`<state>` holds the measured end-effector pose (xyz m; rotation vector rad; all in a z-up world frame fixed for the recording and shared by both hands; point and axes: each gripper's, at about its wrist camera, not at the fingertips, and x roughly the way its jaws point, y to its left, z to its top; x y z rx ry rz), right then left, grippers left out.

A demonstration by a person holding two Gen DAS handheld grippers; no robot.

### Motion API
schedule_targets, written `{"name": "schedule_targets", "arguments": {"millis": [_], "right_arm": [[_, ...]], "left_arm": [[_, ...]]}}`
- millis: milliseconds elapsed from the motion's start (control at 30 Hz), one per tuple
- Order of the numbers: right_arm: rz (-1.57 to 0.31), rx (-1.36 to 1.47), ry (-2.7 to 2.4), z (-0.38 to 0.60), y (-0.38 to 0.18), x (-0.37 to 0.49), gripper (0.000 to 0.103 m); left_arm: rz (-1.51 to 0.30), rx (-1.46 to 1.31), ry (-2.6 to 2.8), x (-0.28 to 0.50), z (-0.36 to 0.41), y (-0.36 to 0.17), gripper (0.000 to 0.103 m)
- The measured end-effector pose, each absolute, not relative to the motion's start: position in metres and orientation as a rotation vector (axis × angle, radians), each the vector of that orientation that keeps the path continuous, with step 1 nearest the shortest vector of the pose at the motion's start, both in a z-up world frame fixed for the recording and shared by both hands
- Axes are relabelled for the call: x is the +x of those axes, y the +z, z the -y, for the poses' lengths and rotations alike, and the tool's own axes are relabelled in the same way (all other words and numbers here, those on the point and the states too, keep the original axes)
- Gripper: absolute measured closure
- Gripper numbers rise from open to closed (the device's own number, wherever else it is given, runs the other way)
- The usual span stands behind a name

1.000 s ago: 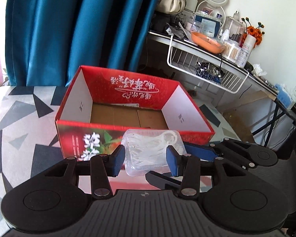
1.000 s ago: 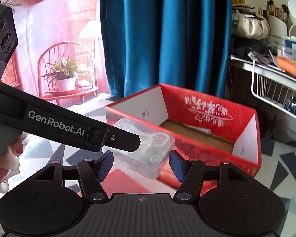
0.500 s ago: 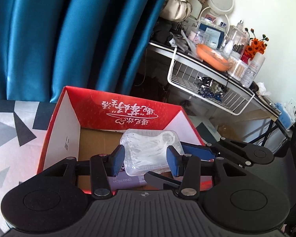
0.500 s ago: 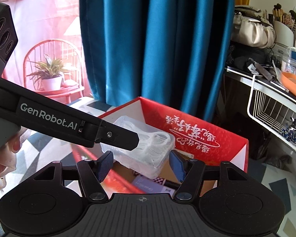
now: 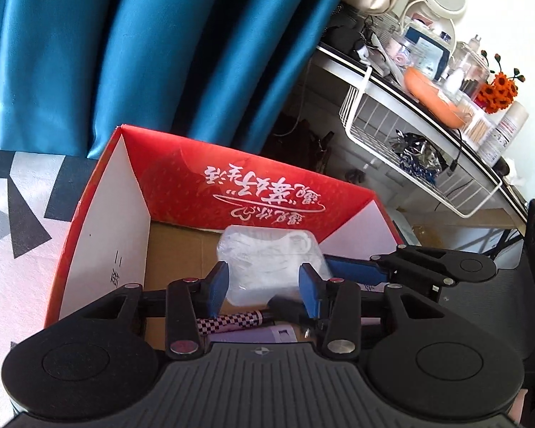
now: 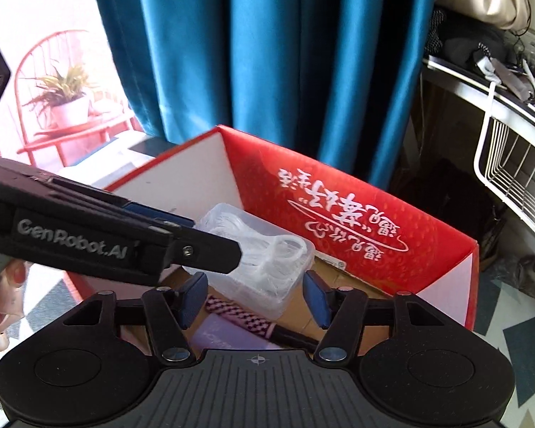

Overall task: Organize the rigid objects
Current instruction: 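Withdraw the left gripper from the box back toward the pink case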

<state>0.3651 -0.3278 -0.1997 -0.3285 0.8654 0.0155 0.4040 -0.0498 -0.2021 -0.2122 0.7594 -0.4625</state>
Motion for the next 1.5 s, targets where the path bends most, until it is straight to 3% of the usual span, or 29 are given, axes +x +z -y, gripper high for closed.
{"name": "schedule_targets", "arguments": {"millis": [67, 133, 400, 500, 600, 700, 767, 833, 1133, 1500], "right_arm": [[-0.877, -0.330, -0.023, 0.330, -0.202, 0.371, 0.068], [-0.893, -0.325, -0.061, 0.334, -0.205, 0.376, 0.077], [-0.909, -0.305, -0.119, 0.342, -0.210, 0.368, 0.076], [-0.899, -0.293, -0.140, 0.342, -0.204, 0.362, 0.064], [-0.886, -0.280, -0.161, 0.341, -0.197, 0.353, 0.047], [-0.869, -0.244, -0.178, 0.342, -0.188, 0.343, 0.027], [-0.855, -0.217, -0.185, 0.342, -0.181, 0.335, 0.007], [-0.841, -0.195, -0.187, 0.341, -0.175, 0.325, 0.001], [-0.785, -0.121, -0.191, 0.332, -0.162, 0.275, 0.000], [-0.740, -0.078, -0.208, 0.328, -0.190, 0.188, 0.000]], "left_arm": [[-0.767, -0.214, -0.467, 0.407, 0.050, -0.206, 0.069], [-0.767, -0.205, -0.456, 0.406, 0.051, -0.207, 0.069], [-0.719, -0.106, -0.393, 0.391, 0.047, -0.194, 0.069], [-0.699, -0.065, -0.369, 0.382, 0.044, -0.186, 0.067], [-0.683, -0.036, -0.357, 0.372, 0.041, -0.178, 0.057], [-0.657, -0.009, -0.344, 0.359, 0.037, -0.170, 0.031], [-0.640, -0.006, -0.334, 0.349, 0.033, -0.165, 0.006], [-0.623, 0.005, -0.316, 0.339, 0.030, -0.160, 0.001], [-0.588, 0.048, -0.297, 0.286, 0.018, -0.148, 0.000], [-0.618, 0.027, -0.311, 0.231, -0.002, -0.181, 0.000]]}}
